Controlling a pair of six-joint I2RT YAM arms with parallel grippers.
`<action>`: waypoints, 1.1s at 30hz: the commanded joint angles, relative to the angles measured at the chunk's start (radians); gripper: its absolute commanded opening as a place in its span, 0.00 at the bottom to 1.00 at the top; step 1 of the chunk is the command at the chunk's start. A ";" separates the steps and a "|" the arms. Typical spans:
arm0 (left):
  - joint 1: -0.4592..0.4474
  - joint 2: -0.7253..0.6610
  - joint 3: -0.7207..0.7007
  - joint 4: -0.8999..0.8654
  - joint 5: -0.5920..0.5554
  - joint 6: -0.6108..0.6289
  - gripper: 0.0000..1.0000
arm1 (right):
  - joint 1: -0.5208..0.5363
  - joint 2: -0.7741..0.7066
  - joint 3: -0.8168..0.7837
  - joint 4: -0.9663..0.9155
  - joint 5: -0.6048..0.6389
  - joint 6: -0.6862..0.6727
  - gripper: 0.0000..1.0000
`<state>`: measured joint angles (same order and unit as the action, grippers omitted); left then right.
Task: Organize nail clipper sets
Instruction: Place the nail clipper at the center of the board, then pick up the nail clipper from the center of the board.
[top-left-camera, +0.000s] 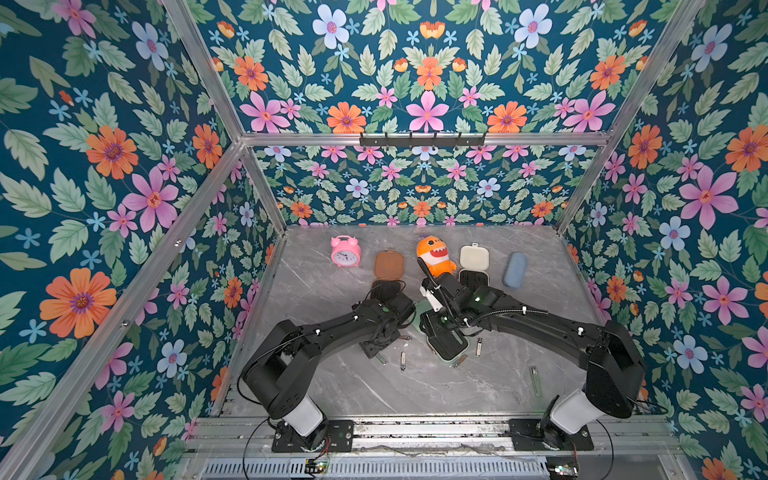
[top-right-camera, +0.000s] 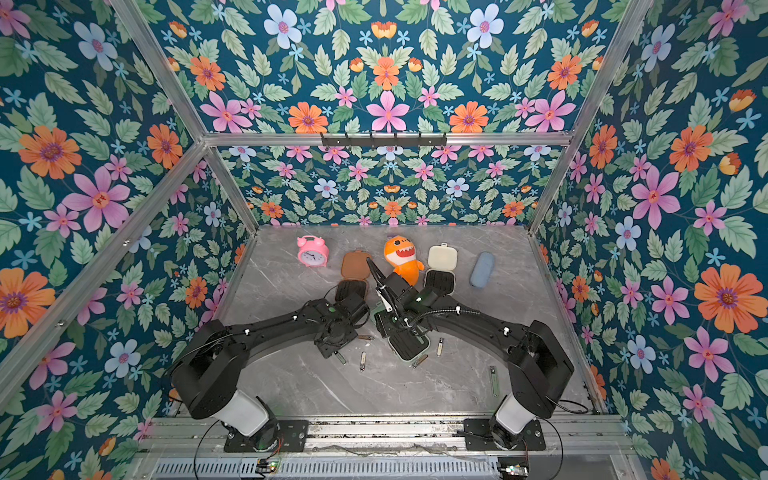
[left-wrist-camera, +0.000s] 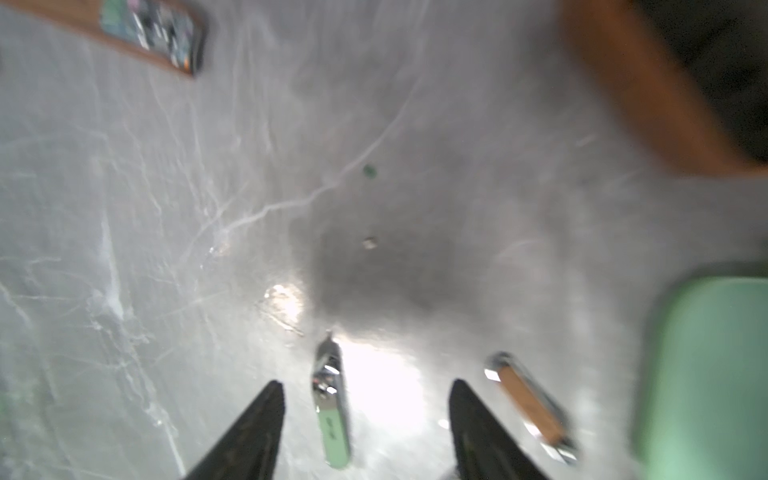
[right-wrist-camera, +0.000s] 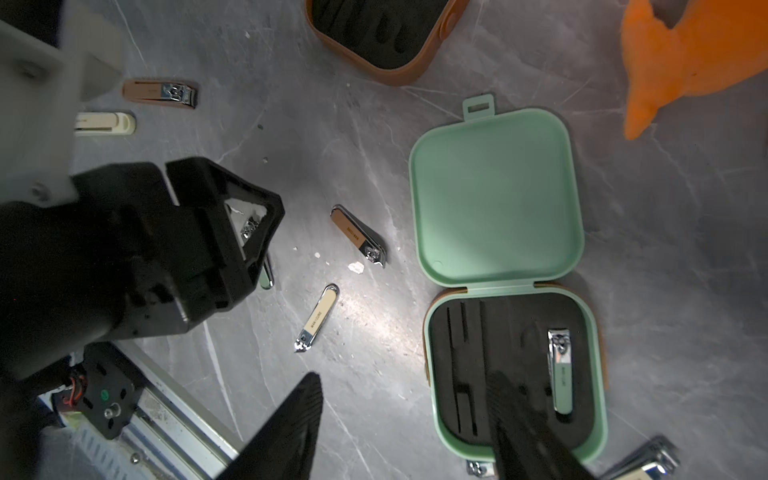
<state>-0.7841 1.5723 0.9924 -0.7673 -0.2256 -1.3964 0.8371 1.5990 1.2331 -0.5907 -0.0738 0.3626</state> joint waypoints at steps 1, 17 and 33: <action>0.052 -0.054 0.011 -0.061 -0.071 0.070 0.66 | 0.011 0.013 0.024 -0.029 -0.012 0.021 0.64; 0.640 -0.459 -0.216 0.406 0.288 0.600 0.68 | 0.225 0.470 0.459 -0.226 -0.017 0.054 0.64; 0.797 -0.515 -0.377 0.482 0.469 0.611 0.68 | 0.258 0.688 0.664 -0.311 -0.006 0.045 0.53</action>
<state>0.0021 1.0622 0.6205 -0.3134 0.2096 -0.8021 1.0904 2.2608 1.8648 -0.8448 -0.1043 0.4076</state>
